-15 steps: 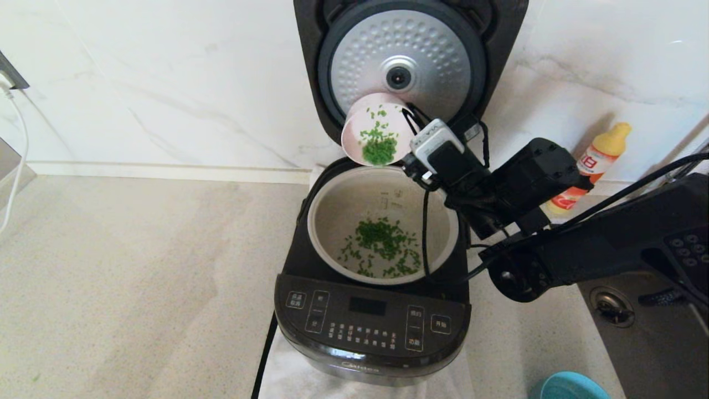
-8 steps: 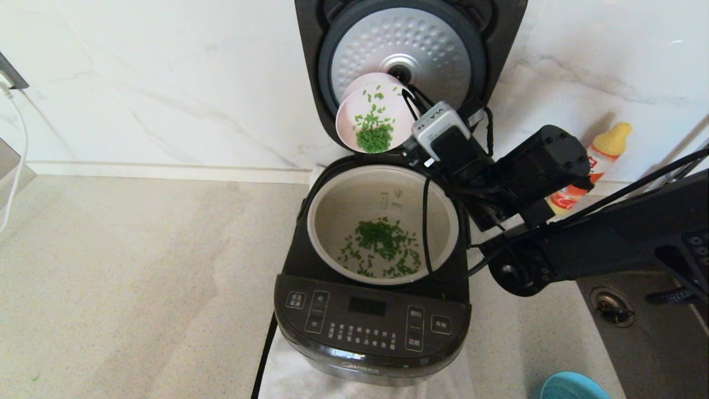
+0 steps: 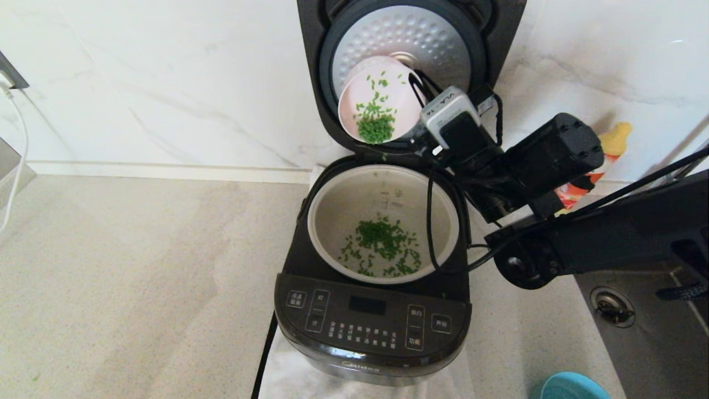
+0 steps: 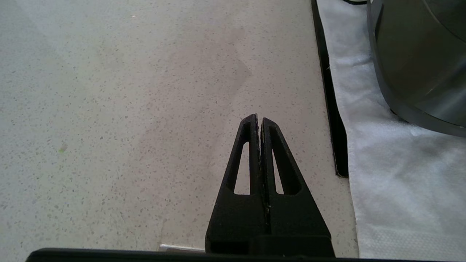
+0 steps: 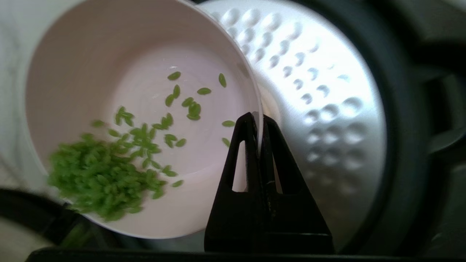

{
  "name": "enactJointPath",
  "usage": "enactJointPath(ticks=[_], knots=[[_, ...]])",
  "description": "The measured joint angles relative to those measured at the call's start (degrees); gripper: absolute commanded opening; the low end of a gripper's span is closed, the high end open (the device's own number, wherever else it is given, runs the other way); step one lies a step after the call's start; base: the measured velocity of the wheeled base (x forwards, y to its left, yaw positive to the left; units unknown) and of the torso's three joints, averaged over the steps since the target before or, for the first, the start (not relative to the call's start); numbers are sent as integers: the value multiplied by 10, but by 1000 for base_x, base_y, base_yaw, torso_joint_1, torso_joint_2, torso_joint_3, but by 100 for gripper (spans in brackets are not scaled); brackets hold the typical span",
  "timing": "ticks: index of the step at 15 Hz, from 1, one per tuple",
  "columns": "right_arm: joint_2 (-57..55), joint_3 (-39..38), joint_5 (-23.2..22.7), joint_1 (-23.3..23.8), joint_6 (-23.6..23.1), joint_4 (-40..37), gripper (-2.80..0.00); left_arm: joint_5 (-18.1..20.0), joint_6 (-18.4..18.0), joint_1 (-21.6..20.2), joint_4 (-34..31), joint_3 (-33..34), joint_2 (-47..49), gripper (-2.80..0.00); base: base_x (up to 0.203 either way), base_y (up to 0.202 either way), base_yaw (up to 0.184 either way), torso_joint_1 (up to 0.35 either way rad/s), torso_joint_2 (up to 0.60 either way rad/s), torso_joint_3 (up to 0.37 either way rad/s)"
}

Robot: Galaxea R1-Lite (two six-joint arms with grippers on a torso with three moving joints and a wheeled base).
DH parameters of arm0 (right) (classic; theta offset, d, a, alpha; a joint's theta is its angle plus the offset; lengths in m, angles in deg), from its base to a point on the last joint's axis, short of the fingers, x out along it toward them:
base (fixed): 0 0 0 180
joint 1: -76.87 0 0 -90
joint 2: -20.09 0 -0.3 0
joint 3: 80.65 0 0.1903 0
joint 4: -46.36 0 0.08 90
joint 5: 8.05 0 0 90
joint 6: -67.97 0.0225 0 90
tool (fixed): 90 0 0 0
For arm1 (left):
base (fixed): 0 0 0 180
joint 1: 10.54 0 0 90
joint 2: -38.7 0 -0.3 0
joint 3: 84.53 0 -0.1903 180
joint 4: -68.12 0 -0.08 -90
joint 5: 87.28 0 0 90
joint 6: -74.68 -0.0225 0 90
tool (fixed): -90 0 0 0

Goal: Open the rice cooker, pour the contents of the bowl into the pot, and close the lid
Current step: Pour the chopped green onions from the bowl into the rice cooker

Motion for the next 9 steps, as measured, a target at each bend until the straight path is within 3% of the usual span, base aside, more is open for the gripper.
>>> enactJointPath(ticks=[9], knots=[[2, 5, 0, -1, 0, 3, -280, 0, 0, 0, 0, 0, 0, -280, 0, 0, 0, 0, 0, 0]])
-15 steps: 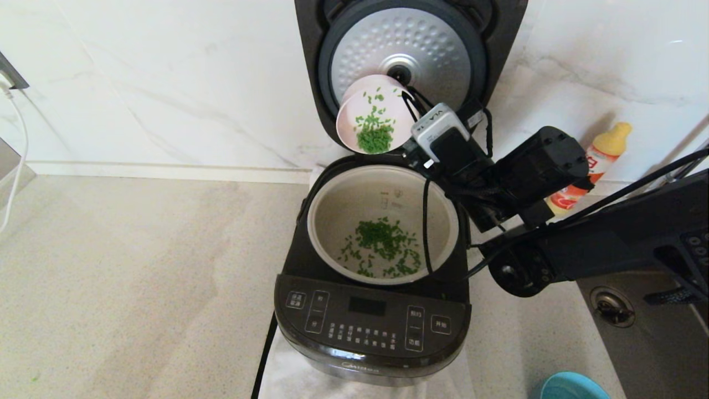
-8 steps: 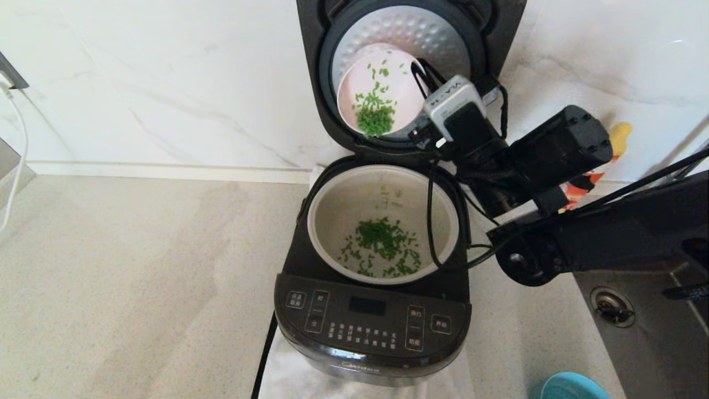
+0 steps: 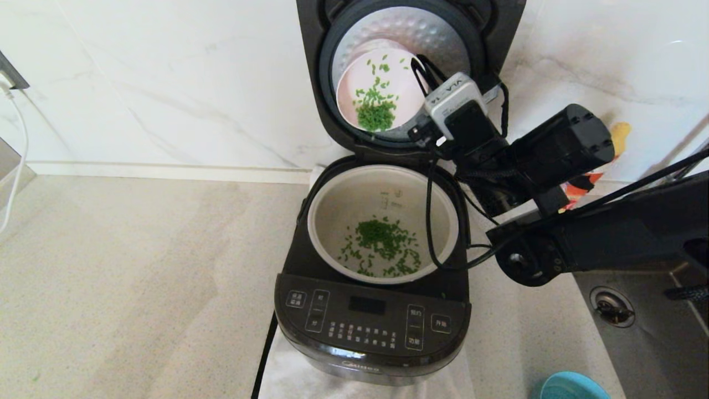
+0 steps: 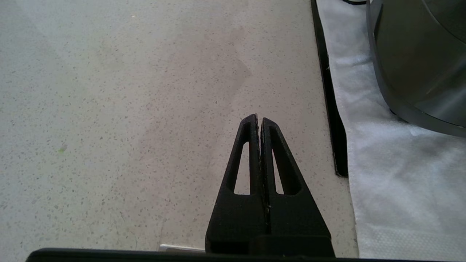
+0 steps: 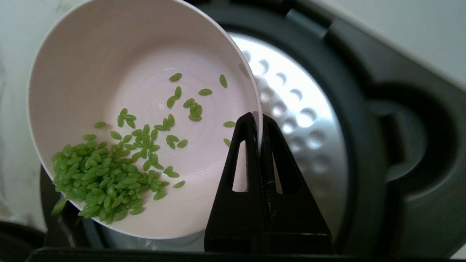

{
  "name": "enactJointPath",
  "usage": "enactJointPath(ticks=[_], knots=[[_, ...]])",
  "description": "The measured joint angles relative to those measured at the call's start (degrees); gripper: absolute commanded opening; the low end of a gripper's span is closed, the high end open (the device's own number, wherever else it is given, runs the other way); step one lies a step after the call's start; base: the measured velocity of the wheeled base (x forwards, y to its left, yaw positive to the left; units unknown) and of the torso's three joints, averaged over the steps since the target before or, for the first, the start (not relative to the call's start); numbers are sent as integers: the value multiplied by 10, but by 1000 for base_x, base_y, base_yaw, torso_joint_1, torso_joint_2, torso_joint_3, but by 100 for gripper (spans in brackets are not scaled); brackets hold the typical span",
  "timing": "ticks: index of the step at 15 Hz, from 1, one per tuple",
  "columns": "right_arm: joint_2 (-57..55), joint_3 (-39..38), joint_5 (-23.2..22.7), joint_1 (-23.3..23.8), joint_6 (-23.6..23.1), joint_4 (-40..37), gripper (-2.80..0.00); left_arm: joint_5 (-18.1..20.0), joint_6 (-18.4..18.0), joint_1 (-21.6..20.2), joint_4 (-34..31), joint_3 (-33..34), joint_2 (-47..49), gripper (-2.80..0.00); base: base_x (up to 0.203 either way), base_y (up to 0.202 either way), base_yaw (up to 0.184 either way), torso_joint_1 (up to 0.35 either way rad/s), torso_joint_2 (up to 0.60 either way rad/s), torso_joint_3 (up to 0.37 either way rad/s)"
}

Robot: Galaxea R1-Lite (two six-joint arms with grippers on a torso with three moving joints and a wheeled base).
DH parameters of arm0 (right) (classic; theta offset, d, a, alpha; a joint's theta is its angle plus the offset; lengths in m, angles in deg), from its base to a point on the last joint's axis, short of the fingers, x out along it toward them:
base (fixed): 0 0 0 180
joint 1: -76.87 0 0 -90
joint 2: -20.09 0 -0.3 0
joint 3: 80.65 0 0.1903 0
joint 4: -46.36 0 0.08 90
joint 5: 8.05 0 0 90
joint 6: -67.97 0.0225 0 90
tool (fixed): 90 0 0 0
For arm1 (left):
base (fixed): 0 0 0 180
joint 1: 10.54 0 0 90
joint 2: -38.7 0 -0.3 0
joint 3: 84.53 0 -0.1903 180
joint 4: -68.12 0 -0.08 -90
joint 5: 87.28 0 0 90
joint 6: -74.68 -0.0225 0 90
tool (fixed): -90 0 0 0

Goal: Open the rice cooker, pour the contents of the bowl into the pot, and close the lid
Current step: Pour the chopped green onions from the bowl into the rice cooker

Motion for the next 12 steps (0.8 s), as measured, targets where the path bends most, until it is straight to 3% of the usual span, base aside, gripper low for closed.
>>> enactJointPath(ticks=[12], knots=[[-43, -97, 0, 7, -1, -2, -280, 0, 0, 0, 0, 0, 0, -280, 0, 0, 0, 0, 0, 0]])
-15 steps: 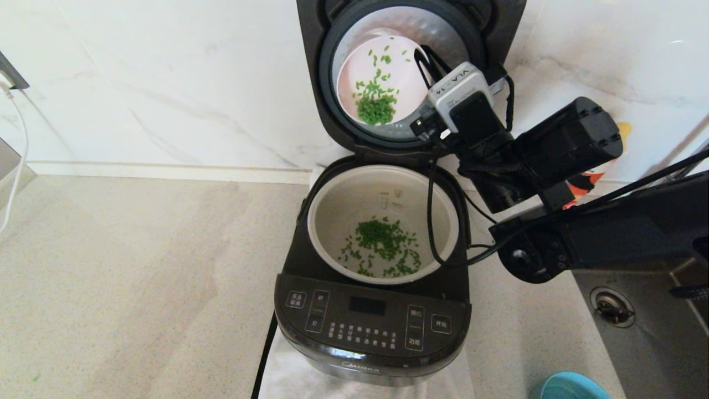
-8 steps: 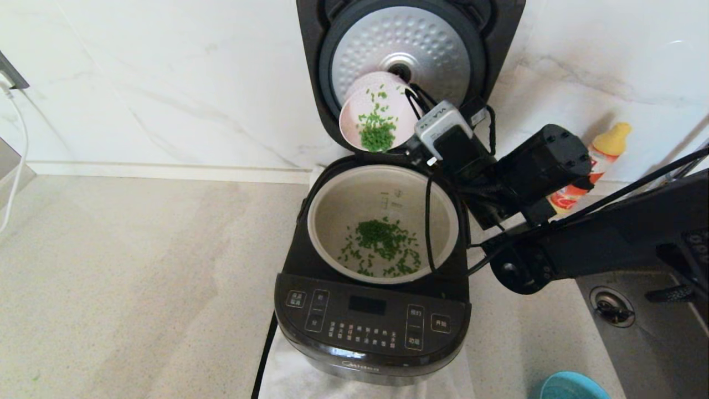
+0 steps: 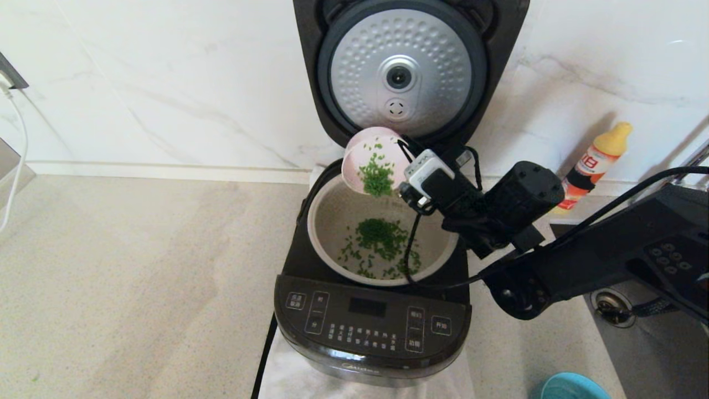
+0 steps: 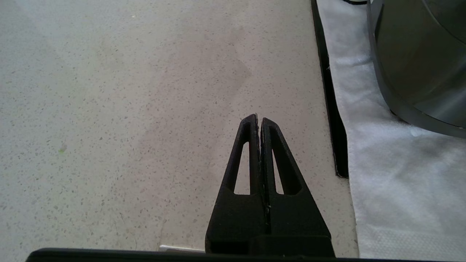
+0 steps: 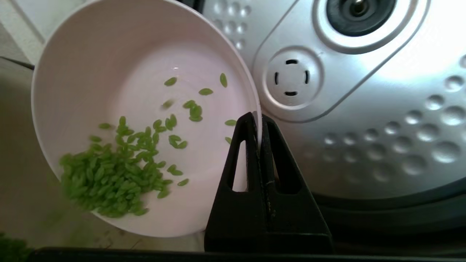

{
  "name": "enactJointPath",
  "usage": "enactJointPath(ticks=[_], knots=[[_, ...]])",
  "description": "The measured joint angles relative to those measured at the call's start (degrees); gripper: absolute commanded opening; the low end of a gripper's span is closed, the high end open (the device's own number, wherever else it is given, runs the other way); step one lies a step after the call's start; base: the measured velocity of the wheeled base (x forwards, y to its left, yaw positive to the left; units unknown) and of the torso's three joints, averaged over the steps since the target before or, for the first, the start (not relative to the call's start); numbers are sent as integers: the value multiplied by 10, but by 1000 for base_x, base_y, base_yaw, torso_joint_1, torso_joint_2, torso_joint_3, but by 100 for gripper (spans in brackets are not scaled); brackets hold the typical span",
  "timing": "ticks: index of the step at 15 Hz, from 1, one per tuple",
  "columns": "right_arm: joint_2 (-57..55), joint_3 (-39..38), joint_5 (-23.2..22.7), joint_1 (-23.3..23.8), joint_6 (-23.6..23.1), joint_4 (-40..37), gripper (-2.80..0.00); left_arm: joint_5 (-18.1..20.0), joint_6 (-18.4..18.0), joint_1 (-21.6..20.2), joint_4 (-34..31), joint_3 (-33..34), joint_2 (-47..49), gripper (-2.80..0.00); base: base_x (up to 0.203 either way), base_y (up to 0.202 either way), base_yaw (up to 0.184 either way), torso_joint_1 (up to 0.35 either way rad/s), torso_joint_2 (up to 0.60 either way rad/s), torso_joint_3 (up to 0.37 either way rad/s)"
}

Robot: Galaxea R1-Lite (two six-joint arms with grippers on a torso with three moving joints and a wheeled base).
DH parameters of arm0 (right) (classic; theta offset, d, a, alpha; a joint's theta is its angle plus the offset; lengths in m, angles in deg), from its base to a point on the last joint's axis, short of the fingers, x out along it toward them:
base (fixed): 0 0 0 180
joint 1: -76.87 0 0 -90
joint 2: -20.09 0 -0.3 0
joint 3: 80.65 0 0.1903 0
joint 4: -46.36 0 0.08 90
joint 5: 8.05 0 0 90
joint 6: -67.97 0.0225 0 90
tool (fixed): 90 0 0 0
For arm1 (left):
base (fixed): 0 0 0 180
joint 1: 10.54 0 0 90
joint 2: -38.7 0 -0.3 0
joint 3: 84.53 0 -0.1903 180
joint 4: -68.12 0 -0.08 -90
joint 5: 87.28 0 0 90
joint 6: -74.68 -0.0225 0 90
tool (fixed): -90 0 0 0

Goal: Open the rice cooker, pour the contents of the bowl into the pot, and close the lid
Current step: Pour the chopped green onions from the bowl into the rice cooker

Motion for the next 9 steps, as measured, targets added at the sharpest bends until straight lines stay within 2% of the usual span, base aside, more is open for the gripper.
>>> enactJointPath(ticks=[3, 6, 9], knots=[[-2, 41, 1, 5, 0, 0, -280, 0, 0, 0, 0, 0, 0, -280, 0, 0, 0, 0, 0, 0], [-4, 30, 2, 5, 0, 0, -280, 0, 0, 0, 0, 0, 0, -280, 0, 0, 0, 0, 0, 0], [-6, 57, 5, 3, 0, 1, -280, 0, 0, 0, 0, 0, 0, -280, 0, 0, 0, 0, 0, 0]])
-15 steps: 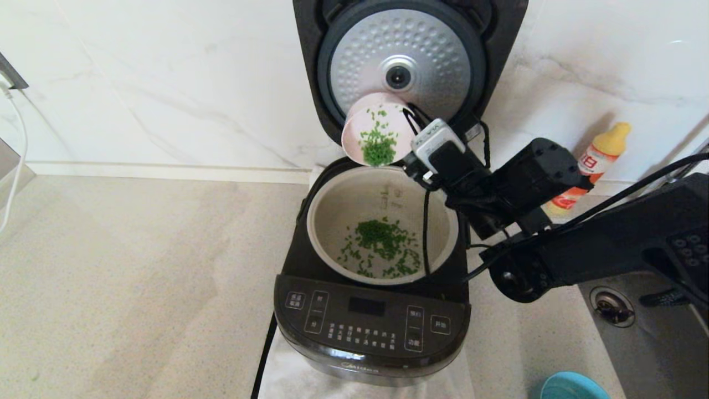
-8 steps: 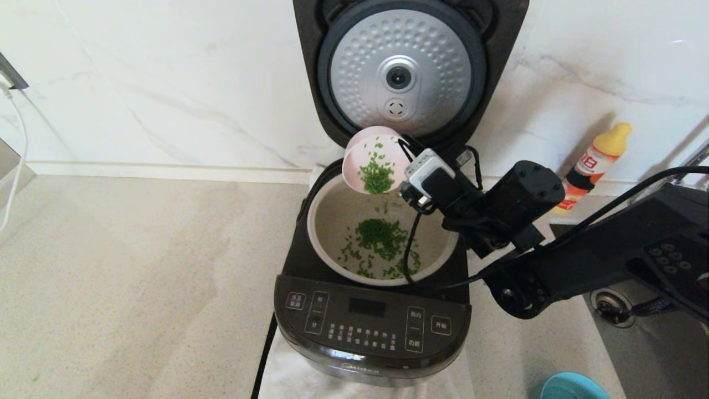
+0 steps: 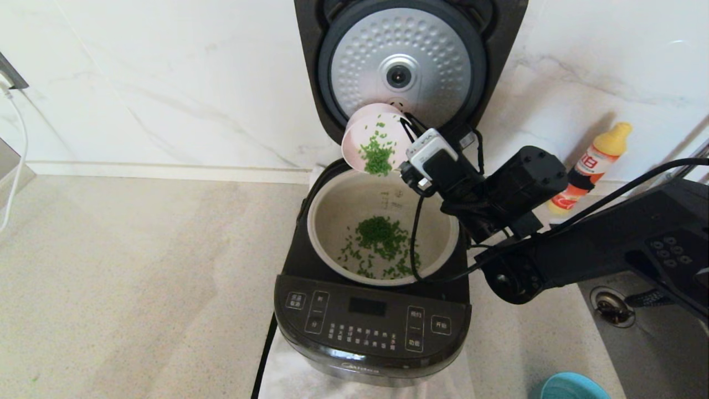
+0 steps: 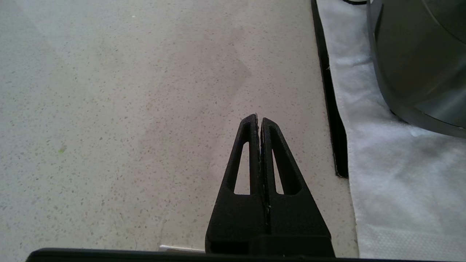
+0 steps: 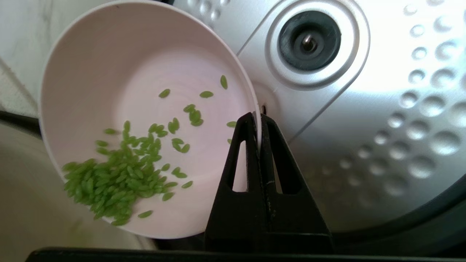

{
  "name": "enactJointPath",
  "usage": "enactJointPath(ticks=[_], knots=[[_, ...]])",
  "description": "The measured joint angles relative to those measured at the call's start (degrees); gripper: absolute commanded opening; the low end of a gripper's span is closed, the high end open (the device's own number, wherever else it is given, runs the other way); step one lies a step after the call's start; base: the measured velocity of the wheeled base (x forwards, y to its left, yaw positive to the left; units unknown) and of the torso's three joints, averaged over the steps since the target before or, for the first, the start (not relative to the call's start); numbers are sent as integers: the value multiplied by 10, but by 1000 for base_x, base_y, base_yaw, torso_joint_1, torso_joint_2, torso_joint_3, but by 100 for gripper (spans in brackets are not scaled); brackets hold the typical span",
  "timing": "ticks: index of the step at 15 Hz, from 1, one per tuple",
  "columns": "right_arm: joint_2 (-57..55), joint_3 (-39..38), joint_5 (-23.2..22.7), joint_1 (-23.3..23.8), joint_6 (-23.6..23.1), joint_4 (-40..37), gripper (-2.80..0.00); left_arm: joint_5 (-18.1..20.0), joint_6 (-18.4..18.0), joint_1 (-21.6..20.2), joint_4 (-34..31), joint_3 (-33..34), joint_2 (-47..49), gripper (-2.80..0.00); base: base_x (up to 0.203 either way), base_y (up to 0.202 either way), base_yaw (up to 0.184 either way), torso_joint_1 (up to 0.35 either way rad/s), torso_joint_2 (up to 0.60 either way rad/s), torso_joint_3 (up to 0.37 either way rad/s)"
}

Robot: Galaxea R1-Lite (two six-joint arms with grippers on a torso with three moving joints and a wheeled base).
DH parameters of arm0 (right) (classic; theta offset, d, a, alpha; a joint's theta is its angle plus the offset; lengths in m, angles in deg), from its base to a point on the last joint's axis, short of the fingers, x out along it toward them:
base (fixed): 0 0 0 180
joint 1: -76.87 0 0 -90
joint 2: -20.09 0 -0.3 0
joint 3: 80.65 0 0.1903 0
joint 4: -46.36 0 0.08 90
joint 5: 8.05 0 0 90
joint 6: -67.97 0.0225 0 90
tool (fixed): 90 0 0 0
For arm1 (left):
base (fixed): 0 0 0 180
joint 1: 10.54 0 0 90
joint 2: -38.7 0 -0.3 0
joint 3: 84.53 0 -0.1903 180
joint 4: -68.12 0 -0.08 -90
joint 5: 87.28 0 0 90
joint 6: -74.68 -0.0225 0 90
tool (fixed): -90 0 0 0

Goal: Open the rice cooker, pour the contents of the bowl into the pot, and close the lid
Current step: Pour the chopped green onions from the bowl into the rice cooker

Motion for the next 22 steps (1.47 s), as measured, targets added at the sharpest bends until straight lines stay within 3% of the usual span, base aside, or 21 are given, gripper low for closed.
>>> enactJointPath(ticks=[3, 7, 15, 22], knots=[[-2, -20, 5, 0, -1, -1, -280, 0, 0, 0, 0, 0, 0, -280, 0, 0, 0, 0, 0, 0], [-8, 52, 21, -2, -1, -1, -280, 0, 0, 0, 0, 0, 0, -280, 0, 0, 0, 0, 0, 0], [18, -50, 28, -23, -1, -1, -280, 0, 0, 0, 0, 0, 0, -280, 0, 0, 0, 0, 0, 0], [35, 14, 37, -26, 0, -1, -280, 0, 0, 0, 0, 0, 0, -280, 0, 0, 0, 0, 0, 0]])
